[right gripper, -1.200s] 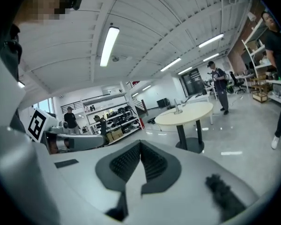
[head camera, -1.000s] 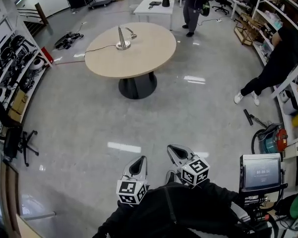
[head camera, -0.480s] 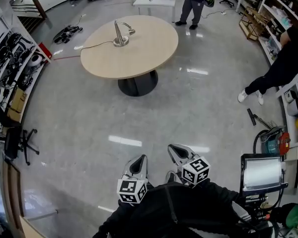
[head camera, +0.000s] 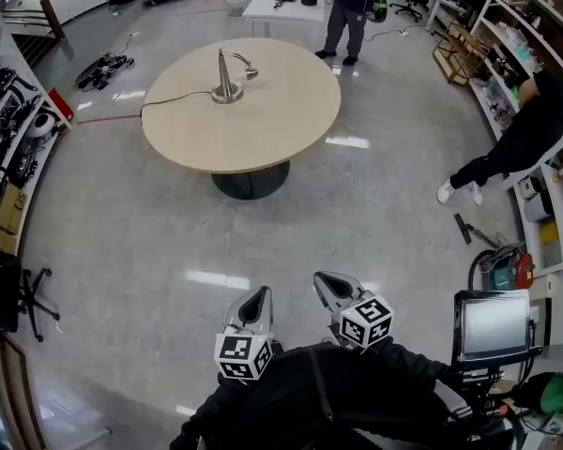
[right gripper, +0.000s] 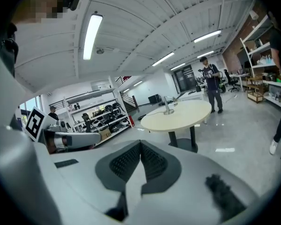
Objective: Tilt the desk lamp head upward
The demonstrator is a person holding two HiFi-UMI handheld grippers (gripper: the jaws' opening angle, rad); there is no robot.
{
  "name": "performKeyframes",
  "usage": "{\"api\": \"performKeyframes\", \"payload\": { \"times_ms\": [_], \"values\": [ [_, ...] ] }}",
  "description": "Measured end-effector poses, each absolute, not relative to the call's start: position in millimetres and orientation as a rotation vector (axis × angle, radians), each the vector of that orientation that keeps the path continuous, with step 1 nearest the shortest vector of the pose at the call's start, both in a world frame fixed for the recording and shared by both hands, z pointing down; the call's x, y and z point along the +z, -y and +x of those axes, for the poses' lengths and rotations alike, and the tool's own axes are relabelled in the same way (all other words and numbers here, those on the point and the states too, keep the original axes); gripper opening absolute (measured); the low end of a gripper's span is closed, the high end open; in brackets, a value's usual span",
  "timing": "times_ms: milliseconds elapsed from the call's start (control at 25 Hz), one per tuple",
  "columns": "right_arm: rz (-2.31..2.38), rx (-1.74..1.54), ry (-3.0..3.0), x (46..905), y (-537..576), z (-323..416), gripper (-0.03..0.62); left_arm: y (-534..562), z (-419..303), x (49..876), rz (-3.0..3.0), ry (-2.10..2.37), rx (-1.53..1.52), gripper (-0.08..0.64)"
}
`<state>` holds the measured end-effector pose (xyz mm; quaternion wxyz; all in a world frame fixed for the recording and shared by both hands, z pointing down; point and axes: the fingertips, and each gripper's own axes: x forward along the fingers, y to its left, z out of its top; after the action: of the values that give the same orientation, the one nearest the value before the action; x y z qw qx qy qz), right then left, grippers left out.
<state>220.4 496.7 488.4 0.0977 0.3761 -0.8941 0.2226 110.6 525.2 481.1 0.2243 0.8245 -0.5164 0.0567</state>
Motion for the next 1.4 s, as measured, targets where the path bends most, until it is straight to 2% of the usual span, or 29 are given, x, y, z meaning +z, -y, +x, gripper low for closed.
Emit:
{"api": "performKeyframes", "payload": {
  "times_ms": [360,840,1400],
  "values": [
    [1.14,0.631,2.618,481.6,-445.7,125.1,0.005,-467.8,16.0,485.3,2.278,1.374,0.105,0.006],
    [1.066,0.604,2.673,475.9,-363.7,88.4,0.005,-389.7,-18.5,483.8,2.246,1.44,0.111,0.008],
    [0.899,0.636,2.806,477.6,-202.1,135.8,0.005,-259.7,31.4,478.1,2.169,1.647,0.197,0.008]
  ]
}}
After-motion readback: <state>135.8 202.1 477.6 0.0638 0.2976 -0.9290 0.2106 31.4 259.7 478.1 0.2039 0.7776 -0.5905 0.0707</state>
